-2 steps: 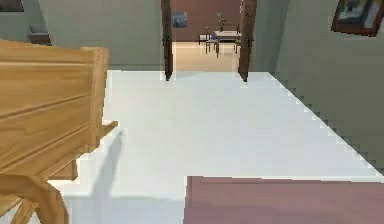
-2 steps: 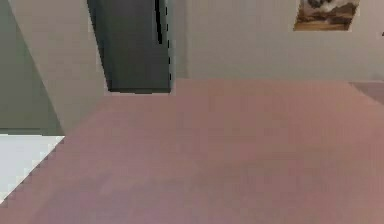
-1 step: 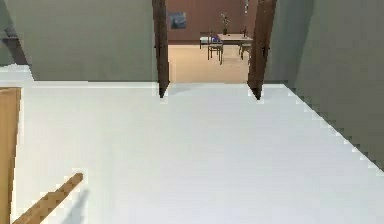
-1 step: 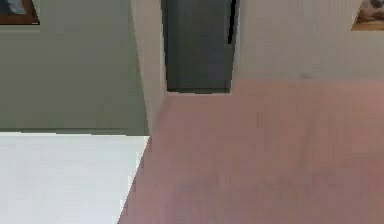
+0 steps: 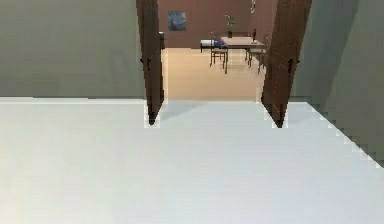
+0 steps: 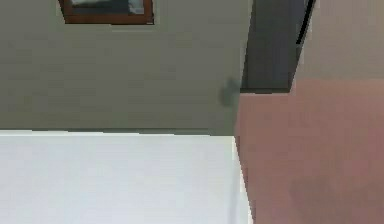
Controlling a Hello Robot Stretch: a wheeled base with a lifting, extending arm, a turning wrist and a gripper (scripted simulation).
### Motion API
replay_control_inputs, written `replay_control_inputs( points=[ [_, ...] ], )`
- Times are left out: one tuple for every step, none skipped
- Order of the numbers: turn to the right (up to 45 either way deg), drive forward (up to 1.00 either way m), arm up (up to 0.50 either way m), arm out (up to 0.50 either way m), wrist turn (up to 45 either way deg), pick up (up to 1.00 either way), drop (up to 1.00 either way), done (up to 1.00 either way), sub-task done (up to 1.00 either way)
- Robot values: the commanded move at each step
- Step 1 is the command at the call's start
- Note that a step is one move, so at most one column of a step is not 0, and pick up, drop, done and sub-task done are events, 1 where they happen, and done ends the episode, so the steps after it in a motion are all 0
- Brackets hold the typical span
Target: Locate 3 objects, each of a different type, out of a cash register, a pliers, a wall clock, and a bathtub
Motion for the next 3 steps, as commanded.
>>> replay_control_inputs(
  points=[
    [0.0, 1.00, 0.00, 0.00, 0.0, 0.00, 0.00, 0.00, 0.00],
    [0.0, 1.00, 0.00, 0.00, 0.0, 0.00, 0.00, 0.00, 0.00],
    [0.0, 1.00, 0.00, 0.00, 0.0, 0.00, 0.00, 0.00, 0.00]
  ],
)
